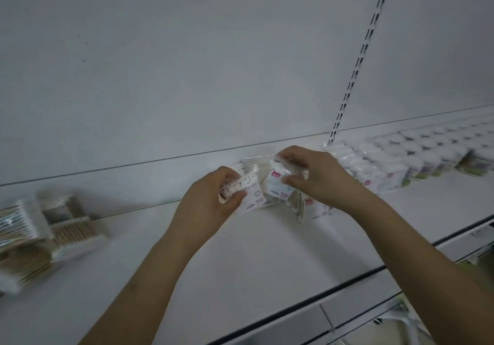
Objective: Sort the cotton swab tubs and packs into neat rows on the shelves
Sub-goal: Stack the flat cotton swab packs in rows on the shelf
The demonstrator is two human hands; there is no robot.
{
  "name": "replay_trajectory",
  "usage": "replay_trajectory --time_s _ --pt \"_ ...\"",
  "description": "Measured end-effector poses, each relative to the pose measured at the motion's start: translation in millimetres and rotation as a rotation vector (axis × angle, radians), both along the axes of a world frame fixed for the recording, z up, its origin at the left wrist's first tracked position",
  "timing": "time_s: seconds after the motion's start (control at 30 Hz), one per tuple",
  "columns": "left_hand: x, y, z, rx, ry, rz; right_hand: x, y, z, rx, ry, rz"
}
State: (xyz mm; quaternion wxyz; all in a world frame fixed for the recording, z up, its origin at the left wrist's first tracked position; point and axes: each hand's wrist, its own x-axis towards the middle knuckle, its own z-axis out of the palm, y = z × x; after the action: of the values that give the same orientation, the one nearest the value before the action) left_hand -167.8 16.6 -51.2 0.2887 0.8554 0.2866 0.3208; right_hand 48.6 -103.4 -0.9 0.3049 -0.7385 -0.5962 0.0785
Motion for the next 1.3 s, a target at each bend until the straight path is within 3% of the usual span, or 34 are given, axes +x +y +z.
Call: replay_trajectory --time_s 0.1,0.23,0.6,0.97,1.17,1.3 --pt "6 3 -25 0.082 -0.059 0.042 4 10 -11 0.019 -0.059 0.086" --pt "6 2 -46 0.026 -0.106 0.076 12 26 -28 -0.016 -0.185 0.098" --pt "4 1 -42 0.007 -0.231 0.144 17 35 -35 0.053 -0.319 0.108" --pt "8 1 -46 -0.054 -0.222 0.142 14 33 -41 -0.022 -0.429 0.092" --pt "-20 8 -20 -0.064 -0.211 0.267 -7 40 -20 0.194 -0.345 0.059" --pt "-64 6 -26 0.053 -0.13 0.37 -61 68 2 0.391 -0.119 0.081"
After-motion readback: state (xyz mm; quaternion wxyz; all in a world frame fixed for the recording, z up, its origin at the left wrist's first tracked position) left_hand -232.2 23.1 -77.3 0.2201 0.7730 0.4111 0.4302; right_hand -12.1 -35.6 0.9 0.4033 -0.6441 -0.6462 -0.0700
